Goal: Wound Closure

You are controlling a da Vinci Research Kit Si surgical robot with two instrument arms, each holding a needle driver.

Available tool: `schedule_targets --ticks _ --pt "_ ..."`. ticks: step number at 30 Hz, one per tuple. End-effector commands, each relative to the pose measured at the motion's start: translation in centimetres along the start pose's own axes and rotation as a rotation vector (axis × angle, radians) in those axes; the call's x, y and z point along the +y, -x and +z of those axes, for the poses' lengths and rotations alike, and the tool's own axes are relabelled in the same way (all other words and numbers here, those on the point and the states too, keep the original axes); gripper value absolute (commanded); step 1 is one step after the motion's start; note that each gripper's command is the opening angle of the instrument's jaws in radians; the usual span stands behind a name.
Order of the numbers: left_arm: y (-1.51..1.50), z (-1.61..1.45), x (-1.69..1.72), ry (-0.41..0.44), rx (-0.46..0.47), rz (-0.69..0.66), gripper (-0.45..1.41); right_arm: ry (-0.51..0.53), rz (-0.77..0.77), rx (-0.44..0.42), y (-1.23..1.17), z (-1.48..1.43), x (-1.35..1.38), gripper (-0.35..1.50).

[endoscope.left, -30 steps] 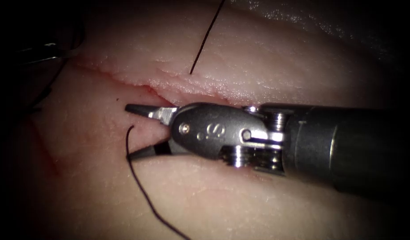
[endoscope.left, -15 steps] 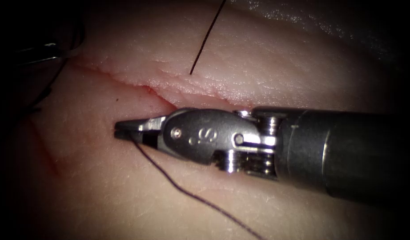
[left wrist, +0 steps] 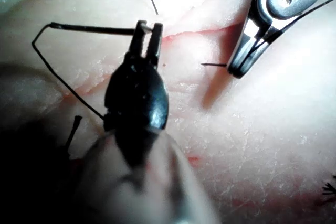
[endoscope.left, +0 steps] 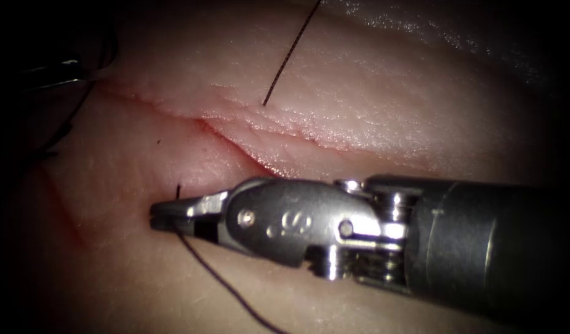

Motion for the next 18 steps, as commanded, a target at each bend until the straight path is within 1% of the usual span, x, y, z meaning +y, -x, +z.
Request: schedule_targets --ticks 1,5,10,18 --pt "0.06 0.06 0.01 0.001 0.000 -0.001 -0.45 -0.027 -0.008 0.009 -0.06 0.09 -0.04 -0.35" --pt "0.06 0.06 0.01 0.001 0.000 -0.001 -0.45 -0.101 -0.019 0.027 -0.21 0.10 -0.16 -0.35" --pt "0.06 0.06 0.01 0.001 0.000 -0.001 -0.45 -0.150 -0.038 0.042 -0.43 0.12 -0.32 -0.35" --pt "0.06 0.06 0.01 0.001 0.000 -0.001 -0.45 -0.220 -0.062 0.049 -0.64 0.19 -0.52 -0.35"
